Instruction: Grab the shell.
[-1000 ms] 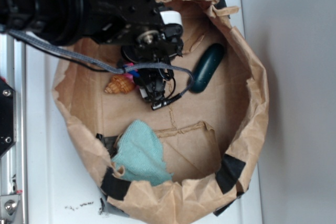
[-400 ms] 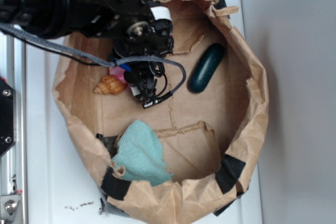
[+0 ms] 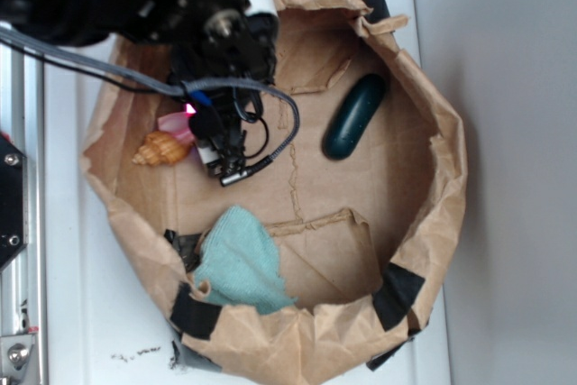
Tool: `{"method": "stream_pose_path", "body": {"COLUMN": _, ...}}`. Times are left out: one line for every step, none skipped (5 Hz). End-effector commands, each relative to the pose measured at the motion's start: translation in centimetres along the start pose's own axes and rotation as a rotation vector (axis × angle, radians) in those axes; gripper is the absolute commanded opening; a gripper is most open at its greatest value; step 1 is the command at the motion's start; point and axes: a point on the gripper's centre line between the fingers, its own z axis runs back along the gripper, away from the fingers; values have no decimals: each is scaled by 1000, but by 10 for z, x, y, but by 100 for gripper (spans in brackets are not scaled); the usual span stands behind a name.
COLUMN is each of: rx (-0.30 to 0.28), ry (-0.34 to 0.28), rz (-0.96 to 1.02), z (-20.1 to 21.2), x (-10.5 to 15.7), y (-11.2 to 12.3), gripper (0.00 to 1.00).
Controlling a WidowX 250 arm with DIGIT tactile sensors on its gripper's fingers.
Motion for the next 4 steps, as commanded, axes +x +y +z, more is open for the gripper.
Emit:
{"method": "stream_pose_path", "body": {"rx": -85, "ry": 58, "rz": 59, "z": 98, "x": 26, "y": -12, "gripper": 0}}
{"method": "stream_pose_path", "body": {"rx": -119, "ry": 12, "rz": 27, "z": 99, "x": 25, "y": -13, "gripper": 0}}
{"method": "stream_pose_path", "body": {"rx": -90, "ry": 27, "rz": 23, "z": 84, "x": 31, "y": -14, "gripper": 0}}
{"method": "stream_pose_path", "body": {"rx": -64, "ry": -26, "rz": -16, "z": 78, "x": 32, "y": -17, "gripper": 0}}
